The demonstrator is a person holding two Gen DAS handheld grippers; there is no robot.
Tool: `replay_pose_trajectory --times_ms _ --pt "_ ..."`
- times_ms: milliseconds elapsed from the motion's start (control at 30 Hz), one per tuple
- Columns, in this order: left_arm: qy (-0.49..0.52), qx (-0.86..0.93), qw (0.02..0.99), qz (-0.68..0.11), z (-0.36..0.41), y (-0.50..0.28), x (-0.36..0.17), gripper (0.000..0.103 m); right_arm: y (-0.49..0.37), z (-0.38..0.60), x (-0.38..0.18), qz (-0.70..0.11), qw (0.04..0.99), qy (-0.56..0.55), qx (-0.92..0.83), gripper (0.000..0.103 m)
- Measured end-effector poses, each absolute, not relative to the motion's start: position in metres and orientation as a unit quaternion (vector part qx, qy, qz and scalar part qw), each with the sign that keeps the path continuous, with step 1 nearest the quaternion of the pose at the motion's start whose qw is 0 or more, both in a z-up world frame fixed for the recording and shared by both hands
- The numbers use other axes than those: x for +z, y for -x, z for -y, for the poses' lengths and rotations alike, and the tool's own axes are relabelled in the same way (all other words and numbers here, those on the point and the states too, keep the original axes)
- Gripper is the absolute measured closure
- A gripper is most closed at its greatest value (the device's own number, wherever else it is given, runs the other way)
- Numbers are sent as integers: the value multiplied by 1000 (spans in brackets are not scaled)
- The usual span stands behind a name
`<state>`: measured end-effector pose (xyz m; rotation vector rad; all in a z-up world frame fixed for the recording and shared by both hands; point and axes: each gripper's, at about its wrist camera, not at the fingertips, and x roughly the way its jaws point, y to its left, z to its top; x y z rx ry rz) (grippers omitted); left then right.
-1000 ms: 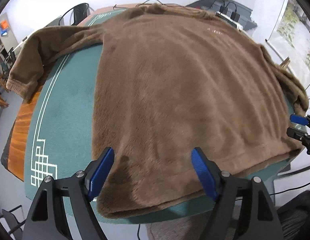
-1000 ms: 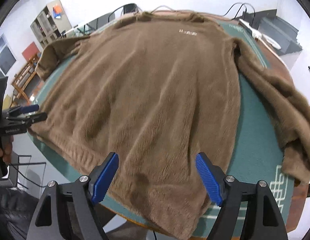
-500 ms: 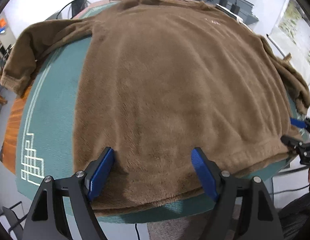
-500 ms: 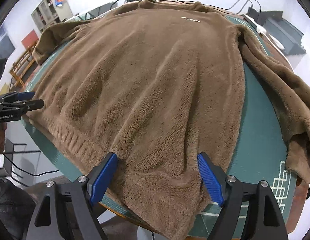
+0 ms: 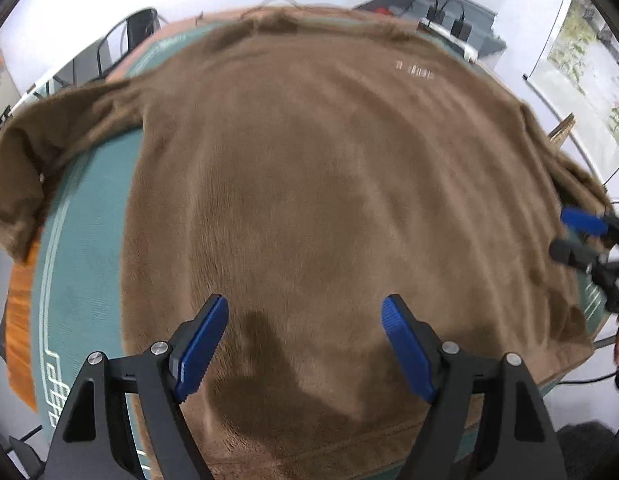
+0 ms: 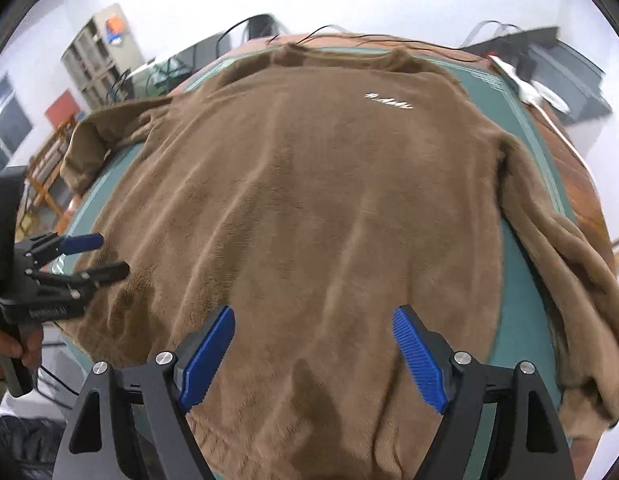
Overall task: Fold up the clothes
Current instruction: 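Move both open tools across the sweatshirt body toward the collar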
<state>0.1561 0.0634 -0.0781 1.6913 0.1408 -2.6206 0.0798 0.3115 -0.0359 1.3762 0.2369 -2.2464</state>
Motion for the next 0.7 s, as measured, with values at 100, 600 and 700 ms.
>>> replay_pose_trajectory --times_ms 100,600,700 --pt "-552 -832 18 -60 -55 -168 -93 21 -78 -295 -45 -113 259 -517 -808 20" --pt "-477 -867 38 -136 -2 -164 -6 20 -75 -286 -56 -191 280 -532 -776 12" --pt "-413 -896 45 -158 25 -145 56 20 -38 -298 -14 -158 259 -497 -813 12"
